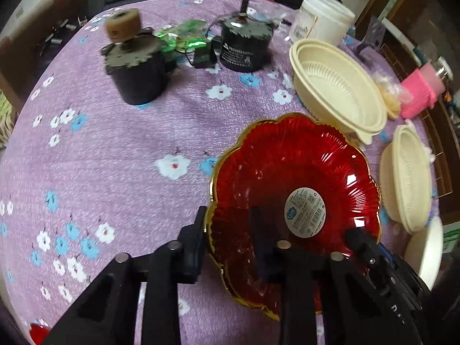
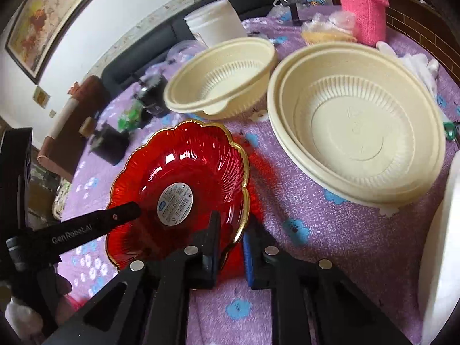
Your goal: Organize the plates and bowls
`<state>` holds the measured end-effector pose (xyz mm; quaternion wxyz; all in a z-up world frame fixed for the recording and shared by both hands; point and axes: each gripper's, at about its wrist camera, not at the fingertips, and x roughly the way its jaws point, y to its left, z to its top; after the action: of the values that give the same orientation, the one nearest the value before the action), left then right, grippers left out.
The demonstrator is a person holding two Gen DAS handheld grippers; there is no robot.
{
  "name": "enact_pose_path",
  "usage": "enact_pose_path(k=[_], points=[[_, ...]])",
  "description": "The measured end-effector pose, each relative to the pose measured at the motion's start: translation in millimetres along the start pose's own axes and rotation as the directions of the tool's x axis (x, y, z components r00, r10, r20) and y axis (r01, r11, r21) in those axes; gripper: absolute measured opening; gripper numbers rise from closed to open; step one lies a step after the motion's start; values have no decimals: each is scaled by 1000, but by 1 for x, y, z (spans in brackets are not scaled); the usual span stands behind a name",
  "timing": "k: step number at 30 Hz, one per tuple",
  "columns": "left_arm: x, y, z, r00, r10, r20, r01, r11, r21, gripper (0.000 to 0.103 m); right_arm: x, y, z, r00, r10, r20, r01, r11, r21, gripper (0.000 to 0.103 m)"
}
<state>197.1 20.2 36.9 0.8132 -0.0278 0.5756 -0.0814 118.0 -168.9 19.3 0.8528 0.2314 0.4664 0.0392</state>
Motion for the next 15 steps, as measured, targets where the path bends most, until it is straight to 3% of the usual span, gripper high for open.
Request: enact_pose_path(k=[8,15], points=[[-73,24,-36,994,-11,109,12,1000,-13,25,-53,44,-24,997,51,62,-42,990,-136,15],[-140,69,-110,981,26,192,-14,998,-65,25,-95,96,-79,987,159,35,-145,957,-252,16]])
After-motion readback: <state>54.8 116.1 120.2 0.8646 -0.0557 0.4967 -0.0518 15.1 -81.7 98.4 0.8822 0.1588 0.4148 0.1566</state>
